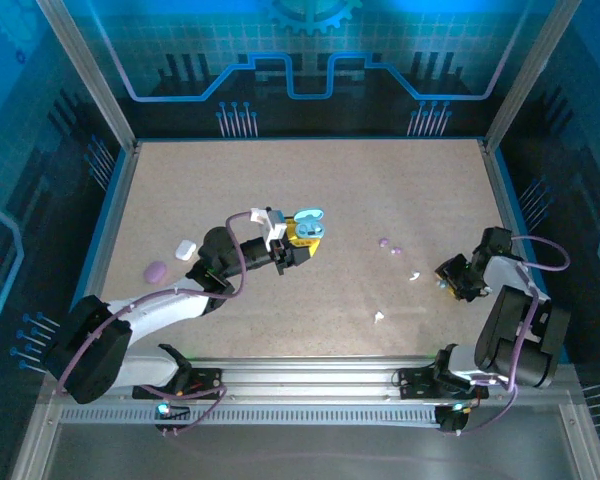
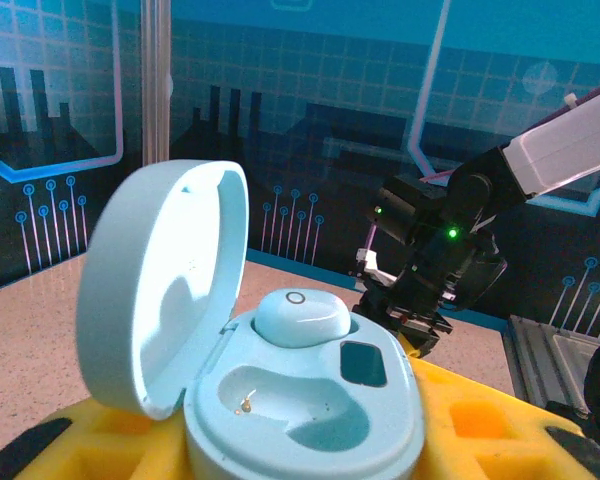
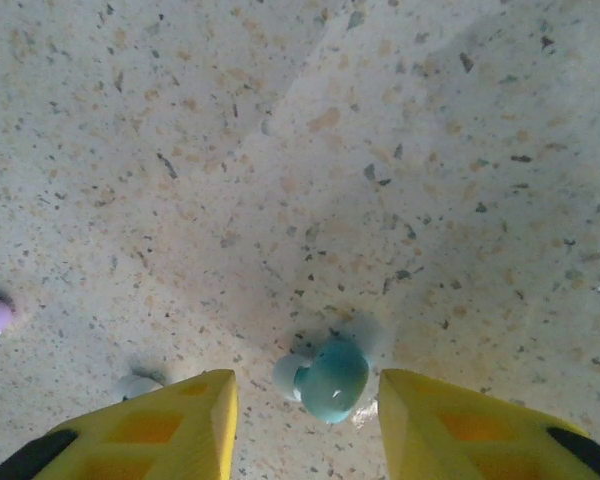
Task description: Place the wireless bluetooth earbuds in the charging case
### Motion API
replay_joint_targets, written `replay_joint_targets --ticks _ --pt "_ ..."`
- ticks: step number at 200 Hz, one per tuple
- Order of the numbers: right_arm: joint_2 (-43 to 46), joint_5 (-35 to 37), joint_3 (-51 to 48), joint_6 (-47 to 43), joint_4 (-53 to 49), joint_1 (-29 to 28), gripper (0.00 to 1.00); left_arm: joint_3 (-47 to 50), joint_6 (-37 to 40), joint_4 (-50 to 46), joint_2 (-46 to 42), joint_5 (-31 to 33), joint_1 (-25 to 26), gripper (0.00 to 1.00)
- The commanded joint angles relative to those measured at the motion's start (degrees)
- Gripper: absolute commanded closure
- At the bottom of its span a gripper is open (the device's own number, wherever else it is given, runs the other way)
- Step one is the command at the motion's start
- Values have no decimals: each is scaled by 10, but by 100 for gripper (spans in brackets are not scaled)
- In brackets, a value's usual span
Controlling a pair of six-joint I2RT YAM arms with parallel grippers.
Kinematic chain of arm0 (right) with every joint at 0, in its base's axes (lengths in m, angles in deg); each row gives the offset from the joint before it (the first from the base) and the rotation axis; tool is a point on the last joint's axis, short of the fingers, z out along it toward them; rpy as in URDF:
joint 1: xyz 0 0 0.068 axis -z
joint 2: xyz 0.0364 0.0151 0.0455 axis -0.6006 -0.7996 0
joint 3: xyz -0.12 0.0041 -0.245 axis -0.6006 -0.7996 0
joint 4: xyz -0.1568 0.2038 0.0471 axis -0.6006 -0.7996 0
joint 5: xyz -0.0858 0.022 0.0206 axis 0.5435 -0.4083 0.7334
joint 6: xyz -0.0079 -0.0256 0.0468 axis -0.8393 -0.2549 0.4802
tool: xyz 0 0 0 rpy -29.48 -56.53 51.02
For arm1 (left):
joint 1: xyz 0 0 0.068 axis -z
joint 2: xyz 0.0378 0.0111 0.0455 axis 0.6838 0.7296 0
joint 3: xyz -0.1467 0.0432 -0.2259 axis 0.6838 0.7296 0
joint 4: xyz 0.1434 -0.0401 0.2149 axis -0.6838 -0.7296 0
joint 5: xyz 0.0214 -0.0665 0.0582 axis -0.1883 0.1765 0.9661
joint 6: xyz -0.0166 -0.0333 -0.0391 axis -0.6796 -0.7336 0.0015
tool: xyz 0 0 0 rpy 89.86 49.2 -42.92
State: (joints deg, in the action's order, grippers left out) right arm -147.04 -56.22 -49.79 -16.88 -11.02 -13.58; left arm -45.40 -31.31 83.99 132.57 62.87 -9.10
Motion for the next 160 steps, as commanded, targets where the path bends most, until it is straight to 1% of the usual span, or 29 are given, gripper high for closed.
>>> replay_joint_targets --ticks 1,19,74,117,160 --pt "-14 -8 13 -10 1 9 57 5 8 8 -13 6 3 64" --pt "-19 -14 12 -12 6 9 58 5 7 6 -13 7 3 64" --pt "-47 -67 17 -32 24 5 68 4 6 6 -11 6 4 64" --pt "-58 -70 33 -50 23 -17 67 2 6 6 -11 7 3 64" --pt "-79 -55 58 -67 9 -39 64 -1 6 5 -8 5 3 64"
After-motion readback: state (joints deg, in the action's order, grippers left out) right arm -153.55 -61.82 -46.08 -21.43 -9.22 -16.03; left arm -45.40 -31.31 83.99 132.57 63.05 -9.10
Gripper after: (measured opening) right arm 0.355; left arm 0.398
